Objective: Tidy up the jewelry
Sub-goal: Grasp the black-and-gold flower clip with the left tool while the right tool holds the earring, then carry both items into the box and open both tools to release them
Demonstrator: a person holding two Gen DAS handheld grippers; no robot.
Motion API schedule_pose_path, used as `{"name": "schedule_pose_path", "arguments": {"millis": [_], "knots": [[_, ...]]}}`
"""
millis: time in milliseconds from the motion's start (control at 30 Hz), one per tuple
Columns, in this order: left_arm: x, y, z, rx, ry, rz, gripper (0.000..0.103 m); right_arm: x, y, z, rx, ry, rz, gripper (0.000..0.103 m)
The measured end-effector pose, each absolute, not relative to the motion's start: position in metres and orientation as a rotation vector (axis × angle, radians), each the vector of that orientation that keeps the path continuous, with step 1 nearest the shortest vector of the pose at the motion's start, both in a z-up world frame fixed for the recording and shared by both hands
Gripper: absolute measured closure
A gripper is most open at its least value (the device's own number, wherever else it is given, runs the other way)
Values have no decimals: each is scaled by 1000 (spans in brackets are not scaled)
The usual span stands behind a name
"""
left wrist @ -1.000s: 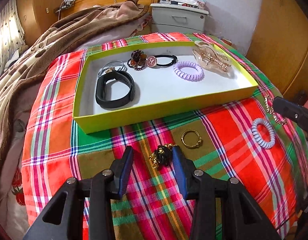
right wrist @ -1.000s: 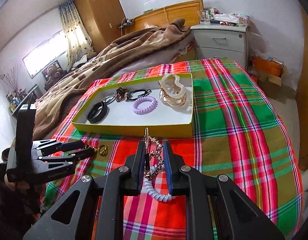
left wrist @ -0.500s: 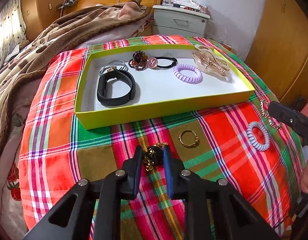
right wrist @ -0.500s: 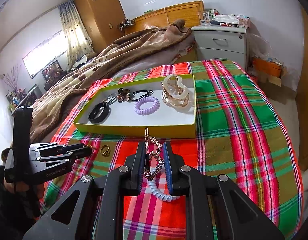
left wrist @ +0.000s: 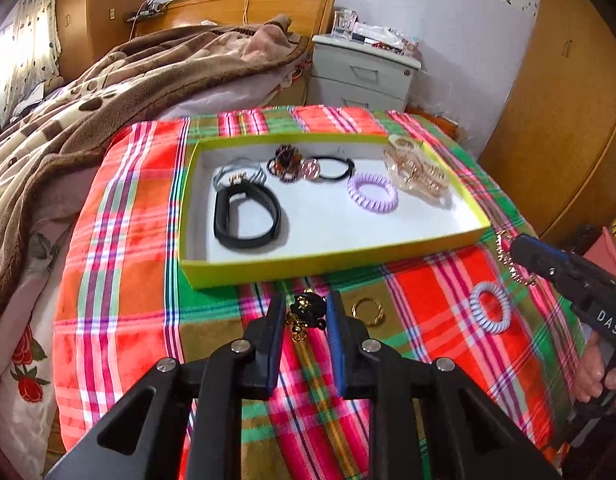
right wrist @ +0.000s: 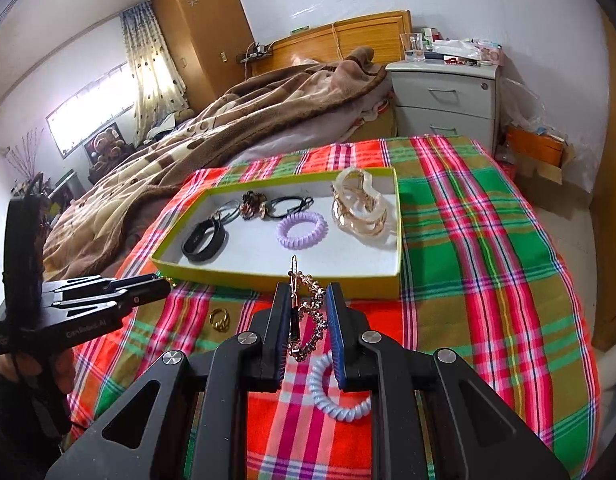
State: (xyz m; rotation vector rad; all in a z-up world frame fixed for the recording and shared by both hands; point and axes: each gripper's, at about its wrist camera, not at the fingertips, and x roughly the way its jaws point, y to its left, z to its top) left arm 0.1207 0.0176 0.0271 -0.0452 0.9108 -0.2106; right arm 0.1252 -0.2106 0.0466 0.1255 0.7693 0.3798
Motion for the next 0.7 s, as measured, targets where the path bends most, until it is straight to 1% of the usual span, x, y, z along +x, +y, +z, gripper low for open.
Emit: {"name": "schedule_pose_path", "arguments": {"millis": [267,700], "knots": [[146,17,47,-74,868,-233,82,146,-205,55,110,750,351,84],[206,5,39,-96,899,-257,82,193,-194,34,75,811,330,85]]}}
